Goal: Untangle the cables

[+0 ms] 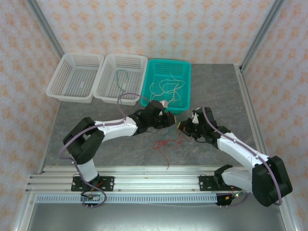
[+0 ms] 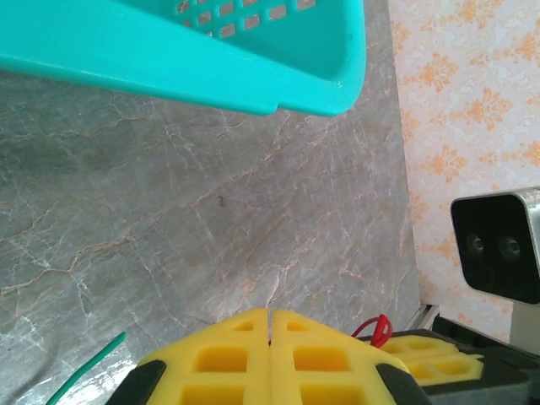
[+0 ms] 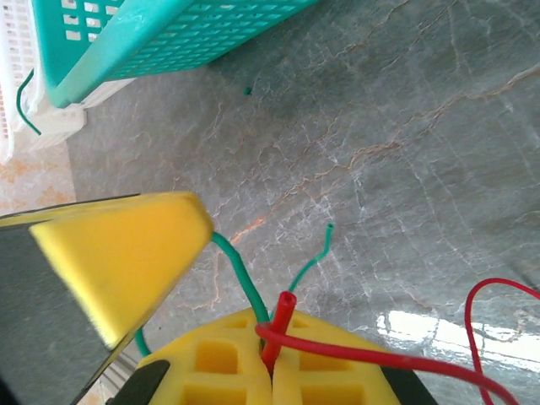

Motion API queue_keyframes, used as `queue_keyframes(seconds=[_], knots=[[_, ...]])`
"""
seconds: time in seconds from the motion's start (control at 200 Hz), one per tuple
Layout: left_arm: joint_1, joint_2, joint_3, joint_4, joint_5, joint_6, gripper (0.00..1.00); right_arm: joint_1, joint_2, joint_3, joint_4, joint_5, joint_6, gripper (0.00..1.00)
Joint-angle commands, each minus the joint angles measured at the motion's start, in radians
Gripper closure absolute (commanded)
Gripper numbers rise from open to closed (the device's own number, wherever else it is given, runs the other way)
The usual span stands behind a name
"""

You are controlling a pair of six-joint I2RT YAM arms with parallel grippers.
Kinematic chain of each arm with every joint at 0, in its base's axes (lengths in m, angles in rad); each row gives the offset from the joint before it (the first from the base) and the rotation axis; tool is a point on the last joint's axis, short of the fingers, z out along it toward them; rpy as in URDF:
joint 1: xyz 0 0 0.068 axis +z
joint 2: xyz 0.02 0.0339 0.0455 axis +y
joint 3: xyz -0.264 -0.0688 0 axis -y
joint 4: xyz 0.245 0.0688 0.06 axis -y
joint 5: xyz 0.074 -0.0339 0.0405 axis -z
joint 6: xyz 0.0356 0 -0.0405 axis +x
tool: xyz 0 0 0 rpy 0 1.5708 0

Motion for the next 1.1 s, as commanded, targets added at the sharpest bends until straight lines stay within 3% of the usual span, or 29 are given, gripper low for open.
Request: queue_keyframes(seconds=[0.0,0.145,0.215,0.52,0.6,0.691,0.791,0.871,1.096], knots=[[-0.005,-0.083,0.023,-0.053,-0.03,0.028,1.0,0.006,-0.018,0.009,-0.009,0.114,-0.012,0.94],[0.03,-0.22,0.023,-0.11,-0.063,0.039,1.0,0.002,-0.014,0.055,-0.246,0.439,-0.024,0.88],[0.049,-0.292,0.033,-0.158,-0.079,0.061,1.0,-0.016,-0.003,0.067,-0.322,0.538,-0.013,0.84],[0.138,-0.524,0.066,-0.422,-0.146,0.169,1.0,-0.111,0.037,0.06,-0.439,0.673,-0.015,0.77],[0.147,-0.564,0.037,-0.435,-0.161,0.168,1.0,-0.121,0.028,0.061,-0.45,0.698,-0.036,0.7],[0.15,-0.59,0.0,-0.423,-0.158,0.15,1.0,-0.124,0.025,0.067,-0.457,0.712,-0.054,0.69],[0.15,-0.594,-0.025,-0.4,-0.146,0.128,1.0,-0.126,0.013,0.079,-0.456,0.688,-0.068,0.69],[0.15,-0.592,-0.035,-0.389,-0.139,0.119,1.0,-0.126,-0.038,0.083,-0.416,0.592,-0.1,0.68],[0.15,-0.588,-0.019,-0.4,-0.14,0.133,1.0,-0.027,-0.327,0.058,-0.161,0.264,-0.239,0.48]])
